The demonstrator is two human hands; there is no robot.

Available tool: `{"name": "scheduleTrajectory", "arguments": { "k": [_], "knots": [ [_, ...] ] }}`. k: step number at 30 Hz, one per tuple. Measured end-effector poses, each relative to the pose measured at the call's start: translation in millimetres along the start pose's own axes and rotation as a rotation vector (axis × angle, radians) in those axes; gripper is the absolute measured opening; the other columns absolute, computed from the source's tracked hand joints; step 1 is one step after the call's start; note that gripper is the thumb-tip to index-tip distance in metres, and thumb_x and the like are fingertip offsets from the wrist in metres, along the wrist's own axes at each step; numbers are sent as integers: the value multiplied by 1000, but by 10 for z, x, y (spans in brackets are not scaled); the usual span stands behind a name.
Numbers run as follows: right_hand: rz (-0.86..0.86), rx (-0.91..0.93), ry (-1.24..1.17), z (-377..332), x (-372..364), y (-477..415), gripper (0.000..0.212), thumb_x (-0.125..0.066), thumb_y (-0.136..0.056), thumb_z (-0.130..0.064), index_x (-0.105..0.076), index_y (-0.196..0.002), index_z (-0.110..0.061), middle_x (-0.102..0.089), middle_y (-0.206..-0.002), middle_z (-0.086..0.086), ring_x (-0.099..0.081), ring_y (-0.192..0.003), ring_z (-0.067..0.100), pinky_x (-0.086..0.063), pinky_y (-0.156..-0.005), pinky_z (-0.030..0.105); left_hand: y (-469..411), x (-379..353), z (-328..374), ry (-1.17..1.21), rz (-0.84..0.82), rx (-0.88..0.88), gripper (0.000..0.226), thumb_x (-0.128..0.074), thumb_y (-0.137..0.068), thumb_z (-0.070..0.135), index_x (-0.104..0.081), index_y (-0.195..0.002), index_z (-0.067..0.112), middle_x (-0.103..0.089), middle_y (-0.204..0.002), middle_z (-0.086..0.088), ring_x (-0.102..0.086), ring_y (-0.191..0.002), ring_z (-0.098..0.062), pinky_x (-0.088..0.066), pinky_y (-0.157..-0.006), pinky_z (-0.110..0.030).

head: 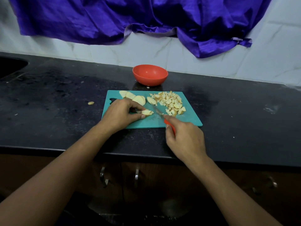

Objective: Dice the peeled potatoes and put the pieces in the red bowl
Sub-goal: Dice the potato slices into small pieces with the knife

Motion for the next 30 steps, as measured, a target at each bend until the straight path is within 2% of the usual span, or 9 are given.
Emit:
{"name": "scheduleTrajectory", "arguments": {
  "k": [4, 8, 13, 18, 22, 26, 30],
  "knots": [
    [-9, 48, 26, -38, -22, -40, 41, -47, -103, -37, -56, -143, -34, -66, -77, -9, -56, -64, 8, -52, -60, 33, -20, 4, 44, 1, -4, 8, 30, -86, -81, 37, -79, -110, 34, -75, -100, 12, -64, -90, -2, -53, -82, -26],
    [-14, 94, 39, -83, -82, -123, 40, -46, -103, -35, -57, -142, -35, -60, -71, -11, -49, -59, 8, -41, -55, 31, -16, 2, 57, -5, -11, 9, 30, -85, -81, 36, -79, -110, 36, -74, -97, 13, -64, -89, -1, -56, -84, -32],
    [-9, 84, 45, -97, -104, -156, 42, -46, -103, -35, -55, -144, -36, -60, -71, -11, -51, -60, 8, -44, -55, 31, -8, -7, 59, 6, -1, 17, 30, -85, -80, 39, -79, -109, 37, -74, -99, 14, -65, -89, -1, -58, -84, -38],
    [31, 68, 39, -92, -86, -127, 42, -48, -103, -33, -56, -144, -34, -51, -67, -14, -45, -56, 7, -29, -49, 25, 4, -23, 88, -6, 12, 24, 29, -84, -80, 44, -78, -108, 39, -75, -102, 14, -66, -92, -1, -58, -85, -38],
    [9, 79, 43, -98, -84, -130, 42, -48, -103, -34, -55, -145, -34, -59, -71, -10, -49, -59, 8, -35, -54, 29, 4, -18, 106, -23, 9, 34, 27, -83, -81, 46, -78, -107, 40, -74, -100, 15, -65, -92, -3, -58, -84, -38],
    [25, 24, -1, -67, -76, -130, 41, -48, -103, -35, -56, -144, -37, -57, -67, -11, -50, -56, 8, -43, -52, 29, 7, -30, 115, -22, 18, 43, 27, -83, -81, 46, -79, -106, 38, -73, -102, 15, -64, -94, -4, -58, -85, -38],
    [-1, 68, 31, -94, -82, -127, 41, -48, -103, -35, -56, -144, -36, -59, -73, -11, -49, -60, 8, -38, -56, 29, 5, -48, 139, -23, 36, 51, 26, -83, -80, 46, -79, -105, 37, -73, -97, 18, -64, -91, -1, -58, -83, -35]
  ]
}}
Point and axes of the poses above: each hand's wrist, its own y-axis away from the middle knuckle, its own x-axis out of the back of the hand, z = x × y, the point moved 1 cm from there along -y, towards the middle knuckle
